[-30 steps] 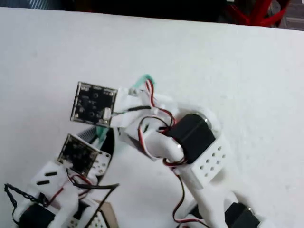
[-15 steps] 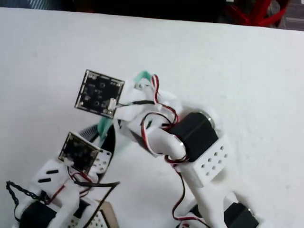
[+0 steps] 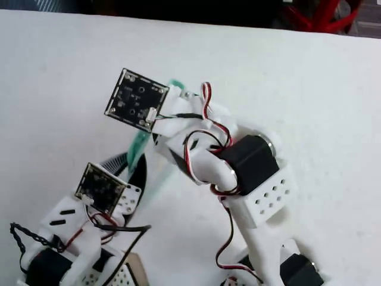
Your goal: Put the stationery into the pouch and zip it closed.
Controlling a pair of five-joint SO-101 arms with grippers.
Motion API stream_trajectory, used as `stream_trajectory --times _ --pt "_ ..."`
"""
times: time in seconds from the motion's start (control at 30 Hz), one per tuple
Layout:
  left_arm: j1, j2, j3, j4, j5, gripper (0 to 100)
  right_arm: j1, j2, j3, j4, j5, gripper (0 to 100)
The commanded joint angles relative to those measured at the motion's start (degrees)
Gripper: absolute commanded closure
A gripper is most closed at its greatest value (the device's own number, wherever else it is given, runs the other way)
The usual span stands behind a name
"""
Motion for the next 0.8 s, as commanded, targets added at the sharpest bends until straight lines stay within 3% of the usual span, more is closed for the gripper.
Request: stream_trajectory --times 0.0,0.77 --pt "0.31 0.04 2.11 0.88 0.53 98 4.35 -1.19 -4.13 -4.00 -0.79 98.1" --pt "0.31 0.04 2.20 1.23 0.44 98 12.00 4.00 -4.31 -7.34 -2.99 98.1"
